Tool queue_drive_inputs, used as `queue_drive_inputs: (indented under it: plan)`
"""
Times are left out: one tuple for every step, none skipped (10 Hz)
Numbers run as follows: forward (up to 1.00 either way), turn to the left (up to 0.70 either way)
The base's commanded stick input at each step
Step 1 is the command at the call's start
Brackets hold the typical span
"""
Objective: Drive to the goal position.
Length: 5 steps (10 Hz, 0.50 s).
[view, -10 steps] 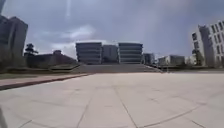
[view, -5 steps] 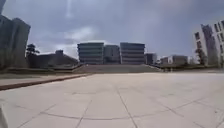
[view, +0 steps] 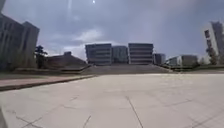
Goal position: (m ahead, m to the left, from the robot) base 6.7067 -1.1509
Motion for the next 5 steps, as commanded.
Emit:
queue_drive_inputs:
  plan:
    - [1.00, 0.29]
    - [1.00, 0.00]
    - [1.00, 0.00]
    - [1.00, 0.00]
    - [1.00, 0.00]
